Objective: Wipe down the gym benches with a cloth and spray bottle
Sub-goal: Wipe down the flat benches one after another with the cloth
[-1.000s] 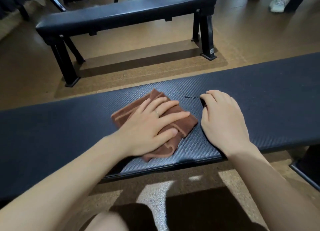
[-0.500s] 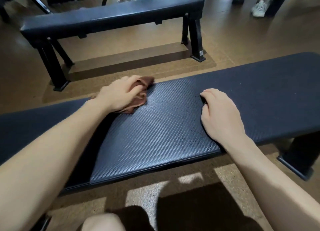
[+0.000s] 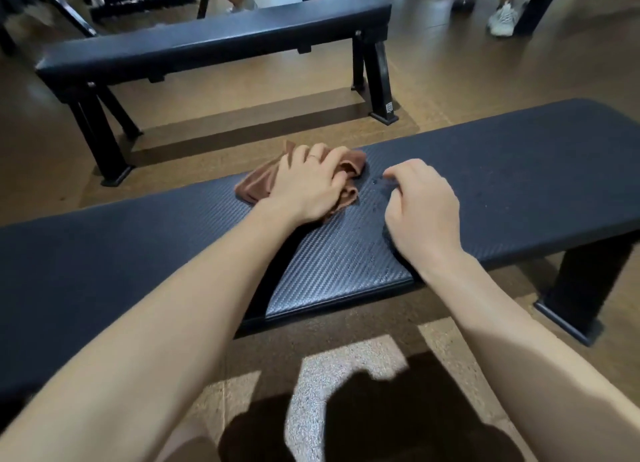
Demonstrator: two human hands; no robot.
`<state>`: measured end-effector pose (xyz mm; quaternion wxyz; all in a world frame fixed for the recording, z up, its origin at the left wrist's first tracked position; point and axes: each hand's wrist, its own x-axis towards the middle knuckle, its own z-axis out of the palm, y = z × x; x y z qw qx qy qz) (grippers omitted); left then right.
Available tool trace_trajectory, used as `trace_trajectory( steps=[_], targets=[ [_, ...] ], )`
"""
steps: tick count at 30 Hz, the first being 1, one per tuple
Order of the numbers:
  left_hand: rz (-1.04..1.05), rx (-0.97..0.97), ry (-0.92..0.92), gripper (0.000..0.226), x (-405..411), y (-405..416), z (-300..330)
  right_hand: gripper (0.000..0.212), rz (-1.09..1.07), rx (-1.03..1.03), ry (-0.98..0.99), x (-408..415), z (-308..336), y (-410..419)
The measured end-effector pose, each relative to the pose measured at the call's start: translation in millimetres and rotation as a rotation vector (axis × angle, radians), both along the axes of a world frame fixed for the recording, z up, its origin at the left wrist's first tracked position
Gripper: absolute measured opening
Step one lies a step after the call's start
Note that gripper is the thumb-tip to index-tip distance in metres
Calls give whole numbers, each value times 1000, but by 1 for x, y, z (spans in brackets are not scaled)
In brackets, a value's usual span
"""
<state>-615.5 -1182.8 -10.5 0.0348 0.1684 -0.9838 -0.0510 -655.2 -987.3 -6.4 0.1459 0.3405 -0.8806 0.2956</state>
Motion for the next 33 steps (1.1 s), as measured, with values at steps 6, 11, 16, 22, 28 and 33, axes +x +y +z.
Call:
trace_trajectory(
  steps=[6,11,16,22,28,33],
  targets=[
    [-275,30,-30,57,124,37,8,34,-188,204,-72,-36,-5,43],
    [-288,14,-49,56,149,54,10,32,-173,202,-36,-42,-14,52],
    [-286,-11,-39,56,48,89,7,32,-200,178,-21,-40,-12,49],
    [-378,-38,-71,57,103,86,9,30,-176,167,5,-55,-14,75],
    [-389,-89,-120,59,116,85,7,31,-264,116,-4,-60,-18,79],
    [-385,-98,-71,61,34,131,9,30,-245,134,10,-61,-20,81]
  ],
)
